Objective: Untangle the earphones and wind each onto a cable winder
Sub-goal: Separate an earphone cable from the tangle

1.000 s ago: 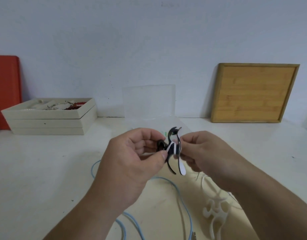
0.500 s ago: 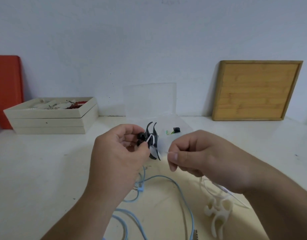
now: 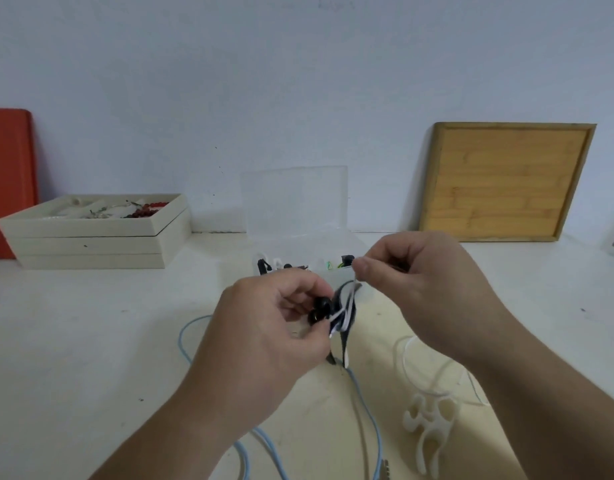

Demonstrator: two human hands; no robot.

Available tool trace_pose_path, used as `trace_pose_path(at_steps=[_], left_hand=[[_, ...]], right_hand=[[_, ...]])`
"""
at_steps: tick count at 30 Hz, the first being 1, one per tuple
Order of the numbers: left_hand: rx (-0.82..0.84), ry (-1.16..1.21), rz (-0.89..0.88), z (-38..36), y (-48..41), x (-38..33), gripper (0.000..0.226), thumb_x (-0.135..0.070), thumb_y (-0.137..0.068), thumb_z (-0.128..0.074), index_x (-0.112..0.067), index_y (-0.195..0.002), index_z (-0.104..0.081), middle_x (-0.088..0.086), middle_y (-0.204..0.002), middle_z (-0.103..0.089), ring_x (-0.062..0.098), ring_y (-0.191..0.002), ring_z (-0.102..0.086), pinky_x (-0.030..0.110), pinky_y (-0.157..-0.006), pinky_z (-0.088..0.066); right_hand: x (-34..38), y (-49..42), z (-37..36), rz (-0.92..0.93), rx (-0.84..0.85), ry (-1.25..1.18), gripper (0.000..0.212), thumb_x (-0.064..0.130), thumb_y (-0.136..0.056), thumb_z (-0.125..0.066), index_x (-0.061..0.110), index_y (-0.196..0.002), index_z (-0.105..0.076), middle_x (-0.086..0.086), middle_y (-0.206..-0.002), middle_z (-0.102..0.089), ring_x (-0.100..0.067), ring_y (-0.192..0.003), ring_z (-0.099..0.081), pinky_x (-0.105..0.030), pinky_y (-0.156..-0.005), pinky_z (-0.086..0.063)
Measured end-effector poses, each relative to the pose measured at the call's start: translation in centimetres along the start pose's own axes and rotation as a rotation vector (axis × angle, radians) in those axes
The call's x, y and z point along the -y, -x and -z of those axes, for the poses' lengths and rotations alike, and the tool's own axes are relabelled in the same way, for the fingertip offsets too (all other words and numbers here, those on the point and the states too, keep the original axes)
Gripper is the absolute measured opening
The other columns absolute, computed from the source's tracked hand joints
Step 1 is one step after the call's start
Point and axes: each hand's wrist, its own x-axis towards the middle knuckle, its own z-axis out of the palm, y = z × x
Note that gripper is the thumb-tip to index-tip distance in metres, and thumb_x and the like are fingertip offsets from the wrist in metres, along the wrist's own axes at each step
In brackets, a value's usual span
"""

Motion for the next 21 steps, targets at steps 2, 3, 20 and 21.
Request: trace_pose_path(at_steps=[2, 3, 20, 21], left_hand=[[0.022, 0.030, -0.002, -0.2, 0.0, -0.1, 0.030, -0.020, -0.065, -0.071, -0.036, -0.090, -0.071, -0.012, -0.075, -0.072, 0.008, -0.071, -0.069, 0.018, -0.072, -0.056], [0.020, 0.064, 0.000, -0.2, 0.0, -0.2, 0.030, -0.019, -0.064, -0.071, -0.035, -0.090, -0.071, -0.011, -0.075, -0.072, 0.008, -0.070, -0.069, 0.019, -0.072, -0.057], [-0.378, 0.151, 0.133, 0.9, -1.0, 0.9, 0.020, -0.007, -0.074, -0.077, -0.024, -0.083, -0.072, -0.008, -0.074, -0.074, 0.007, -0.069, -0.071, 0.013, -0.063, -0.053], [-0.388, 0.135, 0.147, 0.9, -1.0, 1.0, 0.019, -0.009, -0.073, -0.077, -0.024, -0.082, -0.072, -0.008, -0.074, -0.074, 0.006, -0.067, -0.070, 0.012, -0.063, -0.053]], right_hand=[[0.1, 0.0, -0.2, 0.016, -0.052, 0.047, 0.027, 0.028, -0.089, -0.071, 0.013, -0.067, -0.069, 0.012, -0.041, -0.037, -0.006, -0.039, -0.031, -0.012, -0.040, -0.026], [0.1, 0.0, -0.1, 0.011, -0.070, 0.026, 0.027, 0.027, -0.089, -0.071, 0.012, -0.067, -0.069, 0.012, -0.041, -0.035, -0.007, -0.038, -0.030, -0.011, -0.040, -0.025], [-0.5, 0.7, -1.2, -0.151, 0.647, -0.168, 0.038, 0.029, -0.105, -0.048, 0.014, -0.077, -0.070, 0.008, -0.056, -0.037, -0.013, -0.054, -0.028, -0.025, -0.052, -0.024], [-0.5, 0.7, -1.0, -0.138, 0.638, -0.209, 0.037, 0.031, -0.103, -0.049, 0.015, -0.077, -0.070, 0.009, -0.056, -0.037, -0.012, -0.054, -0.027, -0.025, -0.052, -0.024]])
